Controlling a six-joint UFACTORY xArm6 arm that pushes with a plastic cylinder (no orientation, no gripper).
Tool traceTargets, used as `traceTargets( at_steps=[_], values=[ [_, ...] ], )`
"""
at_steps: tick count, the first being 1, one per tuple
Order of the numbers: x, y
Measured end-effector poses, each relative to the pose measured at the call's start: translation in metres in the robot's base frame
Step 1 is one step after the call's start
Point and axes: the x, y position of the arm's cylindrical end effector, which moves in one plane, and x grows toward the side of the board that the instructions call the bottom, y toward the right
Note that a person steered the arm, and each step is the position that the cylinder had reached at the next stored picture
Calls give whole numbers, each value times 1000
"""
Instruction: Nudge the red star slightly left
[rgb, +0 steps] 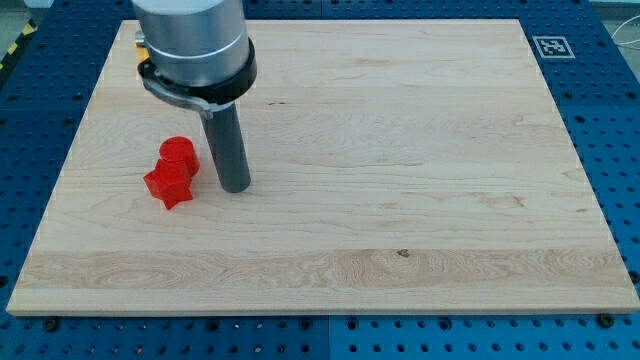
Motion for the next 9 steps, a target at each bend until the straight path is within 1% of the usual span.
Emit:
traceTargets(
  at_steps=[1, 2, 6, 8, 9],
  values=[
    [9, 0],
    [10, -2],
    [5, -49],
    [5, -51],
    [3, -39]
  ],
)
